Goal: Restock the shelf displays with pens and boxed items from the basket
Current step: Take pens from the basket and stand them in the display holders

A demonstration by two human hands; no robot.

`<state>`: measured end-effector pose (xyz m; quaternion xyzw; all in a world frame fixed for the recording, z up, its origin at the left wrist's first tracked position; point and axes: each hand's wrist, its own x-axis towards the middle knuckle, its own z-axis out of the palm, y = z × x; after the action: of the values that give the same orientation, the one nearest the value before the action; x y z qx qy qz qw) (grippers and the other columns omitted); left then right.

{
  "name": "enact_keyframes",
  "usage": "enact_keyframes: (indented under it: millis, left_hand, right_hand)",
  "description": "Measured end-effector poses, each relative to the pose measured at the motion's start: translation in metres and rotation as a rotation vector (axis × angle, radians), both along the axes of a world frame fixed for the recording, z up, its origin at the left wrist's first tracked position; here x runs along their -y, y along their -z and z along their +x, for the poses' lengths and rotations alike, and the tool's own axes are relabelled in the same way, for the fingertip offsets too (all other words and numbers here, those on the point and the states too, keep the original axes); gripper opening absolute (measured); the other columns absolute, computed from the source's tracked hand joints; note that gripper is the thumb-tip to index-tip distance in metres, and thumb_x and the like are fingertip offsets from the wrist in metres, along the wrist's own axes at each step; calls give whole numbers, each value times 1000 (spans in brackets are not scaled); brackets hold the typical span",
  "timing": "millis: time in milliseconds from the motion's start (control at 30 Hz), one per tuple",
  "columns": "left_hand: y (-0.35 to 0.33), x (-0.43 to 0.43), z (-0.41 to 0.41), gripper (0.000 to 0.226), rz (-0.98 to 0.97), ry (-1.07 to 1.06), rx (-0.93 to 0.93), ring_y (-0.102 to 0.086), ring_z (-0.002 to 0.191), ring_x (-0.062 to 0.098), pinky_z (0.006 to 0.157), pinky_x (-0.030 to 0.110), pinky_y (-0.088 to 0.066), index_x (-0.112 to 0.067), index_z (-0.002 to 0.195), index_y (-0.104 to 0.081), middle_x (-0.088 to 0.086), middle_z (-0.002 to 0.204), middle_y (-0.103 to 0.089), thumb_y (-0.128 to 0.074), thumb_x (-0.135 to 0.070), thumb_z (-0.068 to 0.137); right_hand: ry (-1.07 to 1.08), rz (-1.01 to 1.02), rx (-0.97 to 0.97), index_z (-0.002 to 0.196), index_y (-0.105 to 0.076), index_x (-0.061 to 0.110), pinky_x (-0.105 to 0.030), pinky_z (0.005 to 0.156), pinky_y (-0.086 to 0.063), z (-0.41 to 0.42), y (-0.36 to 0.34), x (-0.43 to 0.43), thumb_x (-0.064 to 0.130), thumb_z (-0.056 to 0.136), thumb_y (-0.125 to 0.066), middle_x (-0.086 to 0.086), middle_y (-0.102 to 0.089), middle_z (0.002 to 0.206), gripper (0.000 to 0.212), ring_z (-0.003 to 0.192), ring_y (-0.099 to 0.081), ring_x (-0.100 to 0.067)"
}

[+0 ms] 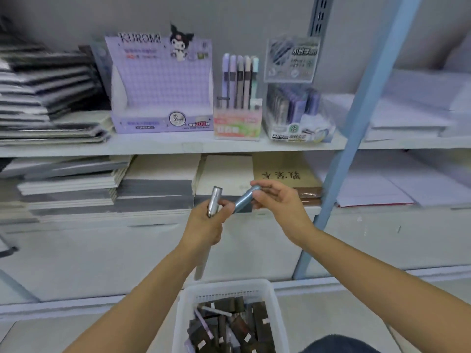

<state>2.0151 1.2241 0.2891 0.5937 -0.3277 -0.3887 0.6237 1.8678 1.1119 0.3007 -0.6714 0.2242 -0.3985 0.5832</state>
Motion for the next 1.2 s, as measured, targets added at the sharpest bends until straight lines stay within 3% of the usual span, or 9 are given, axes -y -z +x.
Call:
enact_keyframes:
  millis: [167,267,333,433,567,700,900,1100,1200]
  left_hand:
    - [-67,7,-19,24,-23,59,-40,-24,42,8,36,19,-20,-11,93,-60,-3,60,-42,-65,-34,91]
    - [-95,13,-28,15,-21,118,-100,-23,41,8,37,18,-17,-11,91,-58,-1,67,-41,-54,-26,93]
    - [-108,18,-32,14,-34,160,-102,-24,40,7,36,18,-18,-9,94,-55,2,70,-38,-45,-18,94]
    - [-117,24,-35,11,-90,188,-24,-31,42,7,37,18,-23,-8,92,-47,4,73,-43,-47,-16,99]
    - [-125,32,-32,17,-145,227,59,-38,47,6,42,17,-28,-7,94,-53,0,73,-58,-48,-21,101]
    - [-128,39,-26,16,-161,259,74,-41,50,6,45,18,-32,-9,106,-58,-1,72,-63,-48,-22,102]
    - [-127,47,-16,20,-206,281,117,-42,51,5,46,17,-35,-8,112,-59,-3,70,-62,-51,-22,100]
    - [-123,55,-11,19,-236,295,112,-43,50,5,45,17,-35,-9,111,-61,-4,68,-61,-52,-22,99]
    - [-122,57,-10,19,-253,297,108,-43,48,5,44,16,-35,-9,111,-61,-4,67,-61,-52,-20,100]
  right_hand:
    - [110,-180,95,105,-69,19,-20,69,-54,-29,-78,12,6,91,-62,-3,-69,93,20,77,-65,-8]
    - [229,-320,94,108,-67,14,-18,68,-53,-46,-122,26,6,92,-61,-6,-67,93,19,73,-66,-6]
    - [321,-407,68,112,-65,8,-22,69,-54,-54,-145,39,5,93,-61,-10,-65,93,20,75,-66,-11]
    - [469,-522,1,114,-66,5,-34,77,-56,-61,-171,61,5,92,-61,-12,-66,95,23,86,-66,-25]
    - [578,-609,-151,114,-68,9,-38,82,-57,-60,-183,89,9,92,-62,-6,-66,91,23,83,-64,-22]
    - [581,-643,-282,110,-69,11,-37,86,-55,-48,-179,109,9,90,-65,-2,-65,87,21,81,-61,-17]
    - [524,-753,-445,112,-70,11,-21,80,-45,-34,-174,121,13,91,-66,2,-65,85,22,79,-59,-12]
    - [452,-813,-520,114,-61,13,-29,78,-51,-33,-184,128,13,89,-67,-4,-63,87,26,78,-59,-17]
    - [454,-816,-501,106,-60,13,-32,76,-52,-32,-175,130,11,88,-68,-4,-62,85,20,77,-60,-20]
